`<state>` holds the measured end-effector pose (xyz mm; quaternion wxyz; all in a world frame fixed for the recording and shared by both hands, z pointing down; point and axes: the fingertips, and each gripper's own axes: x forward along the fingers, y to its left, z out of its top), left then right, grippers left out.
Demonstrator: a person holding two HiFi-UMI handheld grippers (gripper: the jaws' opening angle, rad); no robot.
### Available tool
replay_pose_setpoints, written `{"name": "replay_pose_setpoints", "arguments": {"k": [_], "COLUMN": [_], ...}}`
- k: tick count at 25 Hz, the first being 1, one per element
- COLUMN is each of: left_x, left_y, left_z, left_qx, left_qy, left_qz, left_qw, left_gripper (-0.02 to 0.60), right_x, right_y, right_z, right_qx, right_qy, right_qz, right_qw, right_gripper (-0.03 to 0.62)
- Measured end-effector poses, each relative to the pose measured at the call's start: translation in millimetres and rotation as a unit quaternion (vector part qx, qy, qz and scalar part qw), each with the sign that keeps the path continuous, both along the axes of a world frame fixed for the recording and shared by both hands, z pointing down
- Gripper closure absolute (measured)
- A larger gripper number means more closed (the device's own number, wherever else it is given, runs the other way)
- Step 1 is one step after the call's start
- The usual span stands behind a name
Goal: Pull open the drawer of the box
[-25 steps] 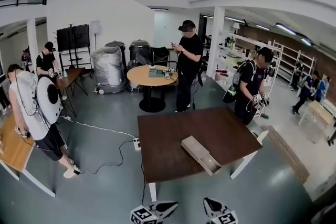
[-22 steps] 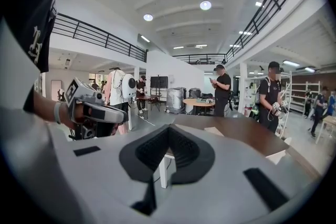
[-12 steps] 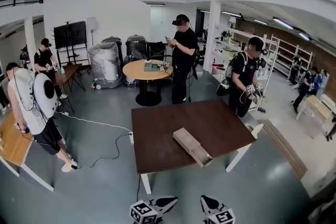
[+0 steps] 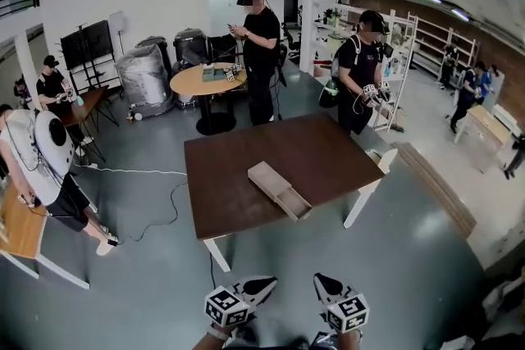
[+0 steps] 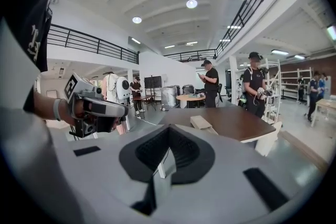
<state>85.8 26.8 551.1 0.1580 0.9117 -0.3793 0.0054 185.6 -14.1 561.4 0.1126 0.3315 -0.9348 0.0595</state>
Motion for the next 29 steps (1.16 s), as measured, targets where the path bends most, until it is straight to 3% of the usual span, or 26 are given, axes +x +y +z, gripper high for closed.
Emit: {"name": "replay_pose_setpoints", "arguments": {"k": [11, 29], "left_x": [52.8, 68.5], "left_y": [3.1, 0.1], "left_z": [1.7, -5.6], "left_qx": [-0.008, 0.005], "left_qy": [-0.005, -0.007], "left_qz": [0.008, -0.001], "left_qw": [0.9999, 1.0000], "left_gripper": [0.577, 0.577], "right_x": [63.5, 84.8], "right_y": [3.3, -0.3], "right_z": [7.4, 0.6], "right_qx": [-0.025, -0.013], "right_qy": [0.010, 0.022], "right_qz": [0.022, 0.020], "right_qw": [0.999, 0.999], "right_gripper": [0.606, 0.606]}}
